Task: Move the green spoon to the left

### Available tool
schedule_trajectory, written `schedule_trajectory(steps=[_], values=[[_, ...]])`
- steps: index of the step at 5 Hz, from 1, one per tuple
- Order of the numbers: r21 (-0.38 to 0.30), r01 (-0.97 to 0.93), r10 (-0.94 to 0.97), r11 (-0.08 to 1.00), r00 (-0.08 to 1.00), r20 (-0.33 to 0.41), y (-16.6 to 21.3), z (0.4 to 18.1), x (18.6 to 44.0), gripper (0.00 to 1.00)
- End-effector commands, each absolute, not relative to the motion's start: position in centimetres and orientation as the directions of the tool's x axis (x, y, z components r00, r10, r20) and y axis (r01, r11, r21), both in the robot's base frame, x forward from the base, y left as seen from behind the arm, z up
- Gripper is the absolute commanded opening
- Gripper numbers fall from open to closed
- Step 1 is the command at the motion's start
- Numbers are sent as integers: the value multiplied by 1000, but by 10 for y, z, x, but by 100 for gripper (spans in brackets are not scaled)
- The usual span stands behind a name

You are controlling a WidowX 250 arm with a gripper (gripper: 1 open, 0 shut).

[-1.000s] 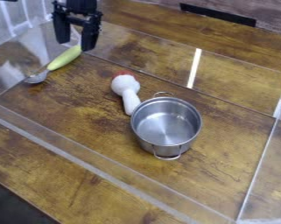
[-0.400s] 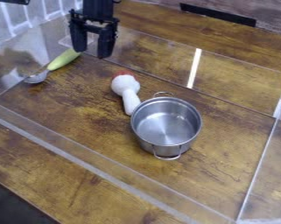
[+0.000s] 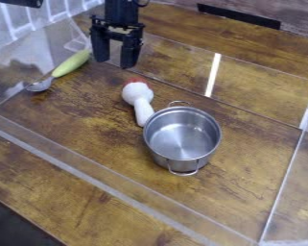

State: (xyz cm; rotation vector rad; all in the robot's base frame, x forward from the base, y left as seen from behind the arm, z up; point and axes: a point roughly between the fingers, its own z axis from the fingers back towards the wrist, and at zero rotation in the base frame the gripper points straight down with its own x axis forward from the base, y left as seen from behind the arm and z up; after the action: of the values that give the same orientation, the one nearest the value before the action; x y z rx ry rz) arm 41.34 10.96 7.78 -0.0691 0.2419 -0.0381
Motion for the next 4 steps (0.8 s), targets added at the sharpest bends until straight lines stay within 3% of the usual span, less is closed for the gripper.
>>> schedule_trajectory(steps=[1,4], values=[[-53,78,-85,996,986,-143,93,119,421,100],[-66,136,-143,989,982,-126,72,119,437,100]])
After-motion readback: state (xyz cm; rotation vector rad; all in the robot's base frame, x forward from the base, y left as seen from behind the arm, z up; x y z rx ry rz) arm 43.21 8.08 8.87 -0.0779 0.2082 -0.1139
